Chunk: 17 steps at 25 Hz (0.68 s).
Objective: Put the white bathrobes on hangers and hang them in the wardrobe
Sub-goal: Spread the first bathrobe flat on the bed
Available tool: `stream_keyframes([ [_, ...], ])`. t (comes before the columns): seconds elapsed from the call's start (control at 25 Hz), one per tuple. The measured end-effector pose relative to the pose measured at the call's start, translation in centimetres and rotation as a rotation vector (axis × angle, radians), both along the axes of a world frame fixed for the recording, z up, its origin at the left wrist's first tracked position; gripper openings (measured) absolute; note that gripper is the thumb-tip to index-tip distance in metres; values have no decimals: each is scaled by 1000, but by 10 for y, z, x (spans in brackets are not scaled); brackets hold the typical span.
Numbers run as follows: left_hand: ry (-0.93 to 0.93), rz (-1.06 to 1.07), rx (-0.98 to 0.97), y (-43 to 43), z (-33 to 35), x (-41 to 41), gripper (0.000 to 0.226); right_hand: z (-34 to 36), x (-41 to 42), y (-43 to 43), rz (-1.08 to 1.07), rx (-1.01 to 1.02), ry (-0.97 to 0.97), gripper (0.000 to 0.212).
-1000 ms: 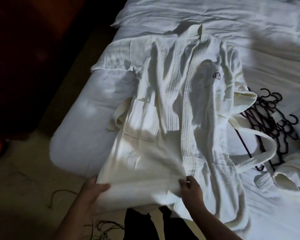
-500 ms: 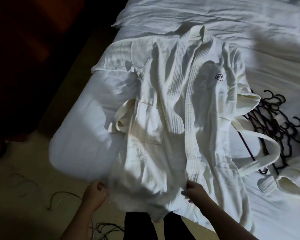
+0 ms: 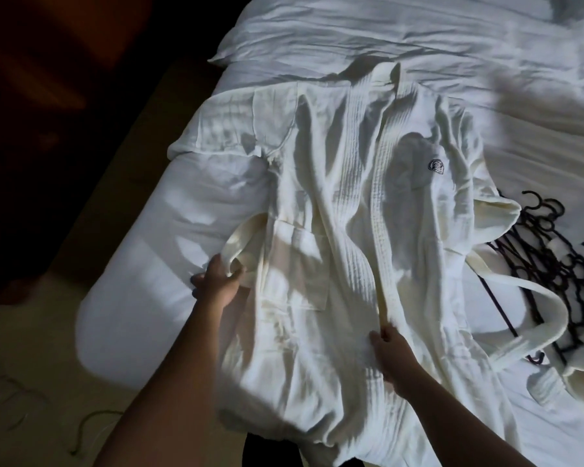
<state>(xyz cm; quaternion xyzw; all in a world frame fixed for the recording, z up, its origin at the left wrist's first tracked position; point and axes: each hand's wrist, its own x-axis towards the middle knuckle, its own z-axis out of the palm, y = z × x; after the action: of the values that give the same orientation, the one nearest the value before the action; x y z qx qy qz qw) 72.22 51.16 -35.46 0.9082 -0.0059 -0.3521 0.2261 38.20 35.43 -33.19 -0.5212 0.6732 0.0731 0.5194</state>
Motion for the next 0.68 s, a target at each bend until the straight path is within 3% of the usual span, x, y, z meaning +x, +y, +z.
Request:
stream_keyframes([
  [0.08,-101,-125,-20,-4,7,21,30,5,-3,4,12,0,-8,7],
  [0.16,-102,-147,-76,3,26,47,16,8,-1,8,21,0,-7,7],
  [0.24,-246,-206,-54,9,52,85,5,10,2,10,38,-42,19,9],
  [0.36,-672,-333,-133,9,97,155,17,3,5,11,41,-142,97,16],
  [0.44,-844,-480,-77,9,123,191,29,0,7,15,35,-166,133,21],
  [0.56,-814,-509,130,9,138,207,55,8,11,25,2,-127,49,25],
  [0.6,-783,-499,136,12,133,199,57,9,9,28,-51,-56,-29,30],
  [0.68,-612,-448,-33,29,109,155,47,7,-5,36,-121,65,-73,45],
])
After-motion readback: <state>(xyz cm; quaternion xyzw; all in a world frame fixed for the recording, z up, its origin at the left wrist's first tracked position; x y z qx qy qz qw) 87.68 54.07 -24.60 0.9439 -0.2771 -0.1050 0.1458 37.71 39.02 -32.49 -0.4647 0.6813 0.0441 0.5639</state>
